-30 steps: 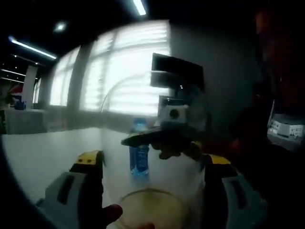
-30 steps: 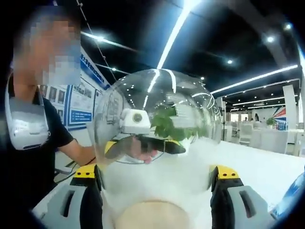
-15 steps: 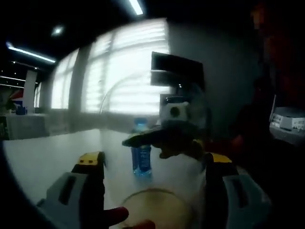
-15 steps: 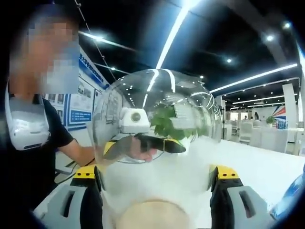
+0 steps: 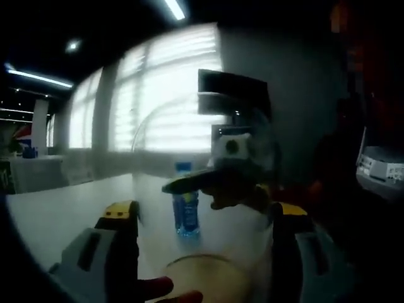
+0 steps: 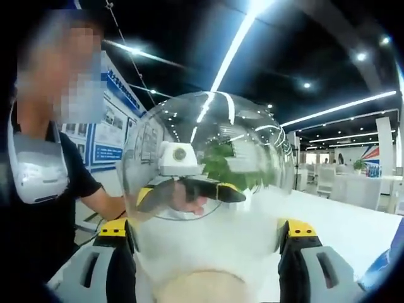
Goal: Open the cover put in the Mizone put the cover back on
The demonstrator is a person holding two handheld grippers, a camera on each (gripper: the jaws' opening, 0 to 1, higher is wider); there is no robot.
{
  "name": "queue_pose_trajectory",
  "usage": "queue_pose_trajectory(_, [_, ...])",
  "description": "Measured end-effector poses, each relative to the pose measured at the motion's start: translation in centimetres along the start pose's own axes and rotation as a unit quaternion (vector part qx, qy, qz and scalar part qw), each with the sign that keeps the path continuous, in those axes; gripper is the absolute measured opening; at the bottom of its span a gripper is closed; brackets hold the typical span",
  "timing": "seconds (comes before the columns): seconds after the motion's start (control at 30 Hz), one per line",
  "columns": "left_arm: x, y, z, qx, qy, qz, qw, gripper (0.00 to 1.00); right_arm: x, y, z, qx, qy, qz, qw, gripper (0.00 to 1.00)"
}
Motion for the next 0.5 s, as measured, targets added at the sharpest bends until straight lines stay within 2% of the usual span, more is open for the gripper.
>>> queue_pose_trajectory(0.17, [-0.2, 0.8, 0.8, -0.002, 0.002, -0.002, 1.0, 0.73, 0.0, 1.1, -0.7, 0.003, 0.001, 0.001, 1.0, 0.89])
queue_pose_trajectory(0.5, [-0.5, 1.4, 1.8, 0.005, 0.008, -0.025, 0.9996, 0.73, 0.0, 1.8, -1.4, -0.005, 0.003, -0.002, 1.0, 0.89])
Point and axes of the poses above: the point that each gripper's makers call its tool centre point, and the gripper's own axes: x roughly forward along the fingers, z roughly to its right, y roughly out of its top, the point moved 5 cm from there along -x, roughly backward along the fingers, and after that the axes turned 6 degrees about -x, right-handed, at the moved point
